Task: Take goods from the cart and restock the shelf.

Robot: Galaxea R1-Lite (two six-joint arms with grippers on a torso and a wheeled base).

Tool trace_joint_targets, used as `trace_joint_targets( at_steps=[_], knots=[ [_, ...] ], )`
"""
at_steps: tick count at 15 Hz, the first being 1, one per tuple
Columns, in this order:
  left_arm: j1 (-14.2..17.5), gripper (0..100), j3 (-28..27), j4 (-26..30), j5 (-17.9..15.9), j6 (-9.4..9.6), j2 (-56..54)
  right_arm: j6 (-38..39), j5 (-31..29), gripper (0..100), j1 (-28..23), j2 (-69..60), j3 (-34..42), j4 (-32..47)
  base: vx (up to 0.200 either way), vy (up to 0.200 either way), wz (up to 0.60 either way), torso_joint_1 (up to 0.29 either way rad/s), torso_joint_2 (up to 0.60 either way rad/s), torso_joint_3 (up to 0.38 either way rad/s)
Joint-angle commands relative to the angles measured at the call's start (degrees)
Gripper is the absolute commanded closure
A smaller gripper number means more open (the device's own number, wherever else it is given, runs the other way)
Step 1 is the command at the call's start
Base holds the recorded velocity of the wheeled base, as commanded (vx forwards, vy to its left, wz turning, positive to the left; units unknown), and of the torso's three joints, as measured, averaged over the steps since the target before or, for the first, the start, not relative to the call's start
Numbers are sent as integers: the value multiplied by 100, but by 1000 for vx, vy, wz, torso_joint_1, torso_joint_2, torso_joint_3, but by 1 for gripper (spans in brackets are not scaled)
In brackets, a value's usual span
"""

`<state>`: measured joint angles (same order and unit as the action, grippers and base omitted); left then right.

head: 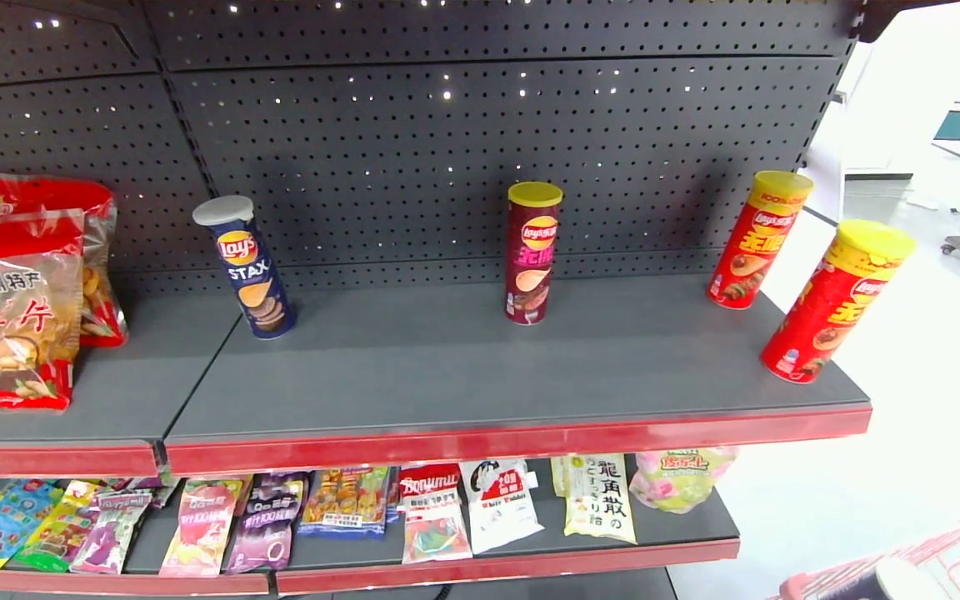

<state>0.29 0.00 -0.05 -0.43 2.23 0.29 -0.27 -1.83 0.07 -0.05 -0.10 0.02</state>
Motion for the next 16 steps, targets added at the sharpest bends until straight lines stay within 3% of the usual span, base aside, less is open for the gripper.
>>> trace_joint_targets(
  at_steps=[1, 3, 16],
  knots=[
    [-3, 0, 0, -4, -1, -3, -3, 0, 7, 0, 1, 5, 1, -2, -200, 0, 0, -7, 7, 12],
    [-3, 0, 0, -4, -1, -3, -3, 0, 7, 0, 1, 5, 1, -2, 0, 0, 0, 0, 0, 0],
    [-3, 0, 0, 5, -89, -3, 6, -8, 7, 0, 1, 5, 1, -2, 0, 0, -600, 2, 1, 1]
  ],
)
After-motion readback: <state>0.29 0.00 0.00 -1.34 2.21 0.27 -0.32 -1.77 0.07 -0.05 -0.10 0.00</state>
